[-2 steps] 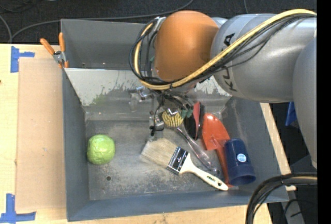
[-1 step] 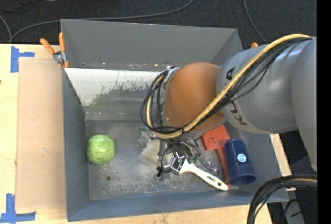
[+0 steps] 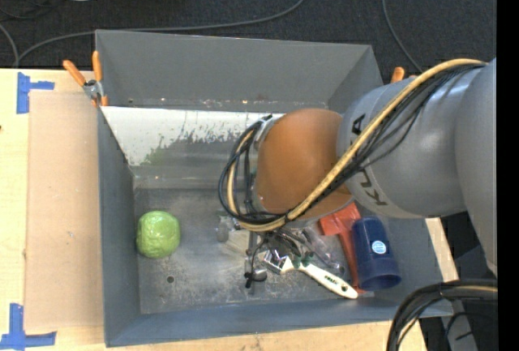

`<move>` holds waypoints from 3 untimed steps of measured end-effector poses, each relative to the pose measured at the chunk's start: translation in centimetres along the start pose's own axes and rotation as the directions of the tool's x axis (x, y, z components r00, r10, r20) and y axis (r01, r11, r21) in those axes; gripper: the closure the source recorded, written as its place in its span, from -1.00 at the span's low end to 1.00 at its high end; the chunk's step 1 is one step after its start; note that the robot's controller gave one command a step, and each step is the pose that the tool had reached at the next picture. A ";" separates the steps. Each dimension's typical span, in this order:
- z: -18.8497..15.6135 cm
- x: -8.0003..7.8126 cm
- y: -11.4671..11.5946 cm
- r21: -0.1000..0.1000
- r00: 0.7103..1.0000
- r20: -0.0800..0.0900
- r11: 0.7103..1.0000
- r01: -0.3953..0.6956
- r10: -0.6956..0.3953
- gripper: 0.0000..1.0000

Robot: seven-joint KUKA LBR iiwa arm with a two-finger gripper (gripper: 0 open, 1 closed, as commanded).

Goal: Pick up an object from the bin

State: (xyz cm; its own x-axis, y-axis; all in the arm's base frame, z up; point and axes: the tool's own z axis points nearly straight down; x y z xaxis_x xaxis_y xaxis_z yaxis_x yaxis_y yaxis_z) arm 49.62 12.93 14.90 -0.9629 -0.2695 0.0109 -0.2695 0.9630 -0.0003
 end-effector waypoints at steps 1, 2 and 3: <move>-7.7 -0.2 -3.8 -0.001 0.944 0.000 0.944 0.329 -0.329 -1.00; 4.6 -9.4 -0.9 -0.005 0.999 -0.001 0.999 0.040 -0.040 1.00; 4.5 -9.5 -1.0 -0.005 0.999 0.000 0.999 0.039 -0.039 1.00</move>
Offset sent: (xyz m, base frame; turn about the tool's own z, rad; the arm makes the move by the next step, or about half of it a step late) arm 0.0938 0.0156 -0.0449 -0.0399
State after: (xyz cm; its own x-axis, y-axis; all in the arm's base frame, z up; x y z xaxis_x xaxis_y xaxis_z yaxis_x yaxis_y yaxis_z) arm 58.97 14.53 10.31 -0.9517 -0.3068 0.0105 -0.3067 0.9518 0.0052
